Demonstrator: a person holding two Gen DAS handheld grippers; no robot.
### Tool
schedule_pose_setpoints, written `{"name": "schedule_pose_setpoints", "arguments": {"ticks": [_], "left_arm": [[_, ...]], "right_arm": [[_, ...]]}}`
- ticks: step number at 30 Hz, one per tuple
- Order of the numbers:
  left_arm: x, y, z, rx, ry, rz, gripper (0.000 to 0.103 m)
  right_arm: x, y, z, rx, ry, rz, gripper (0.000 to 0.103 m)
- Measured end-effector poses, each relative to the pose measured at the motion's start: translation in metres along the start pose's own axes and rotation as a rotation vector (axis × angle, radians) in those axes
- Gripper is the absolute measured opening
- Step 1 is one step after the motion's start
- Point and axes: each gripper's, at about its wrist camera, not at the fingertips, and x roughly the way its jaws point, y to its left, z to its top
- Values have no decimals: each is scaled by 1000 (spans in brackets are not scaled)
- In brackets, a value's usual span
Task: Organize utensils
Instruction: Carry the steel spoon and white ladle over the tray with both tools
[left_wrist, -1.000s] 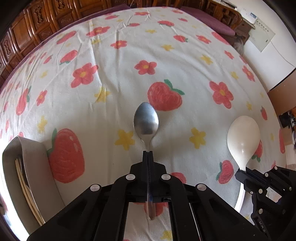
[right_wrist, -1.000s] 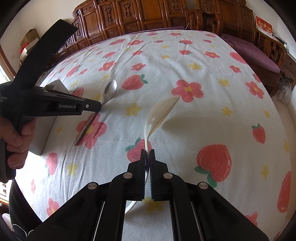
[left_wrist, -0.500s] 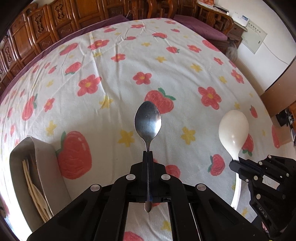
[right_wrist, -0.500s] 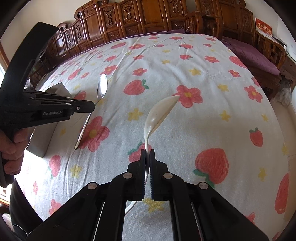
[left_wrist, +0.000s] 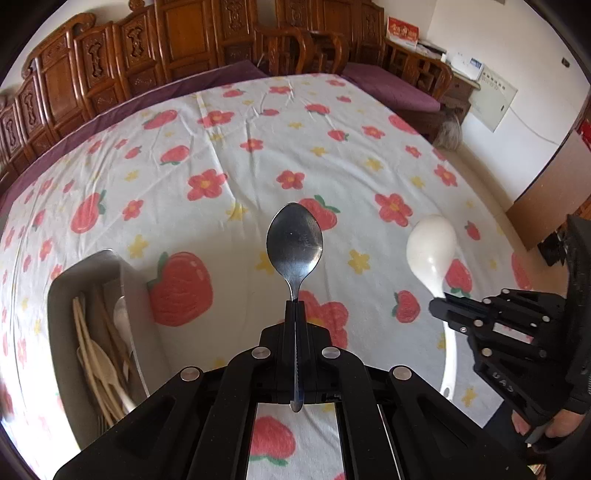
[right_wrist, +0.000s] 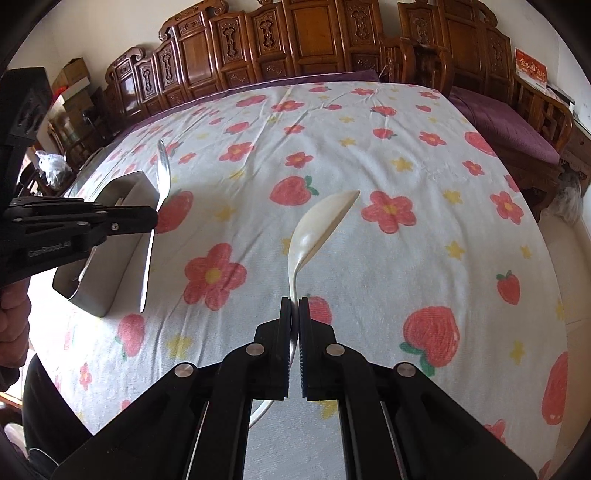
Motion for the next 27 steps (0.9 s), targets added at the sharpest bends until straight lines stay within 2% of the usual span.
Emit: {"name": "schedule_pose_setpoints", "arguments": {"ticks": [7, 14, 21, 27], "left_arm": [[-46, 17, -5, -31, -69, -8, 0], [-78, 50, -14, -66, -112, 32, 0], [-91, 90, -28, -122, -124, 72, 0], [-85, 119, -41, -164, -105, 92, 0]], "right_arm": [[-12, 30, 13, -41, -29, 22, 5], [-18, 73, 35, -97, -60, 69, 5], [-13, 116, 53, -150, -67, 113, 5], [-9, 146, 63, -186, -65, 140, 5]]}}
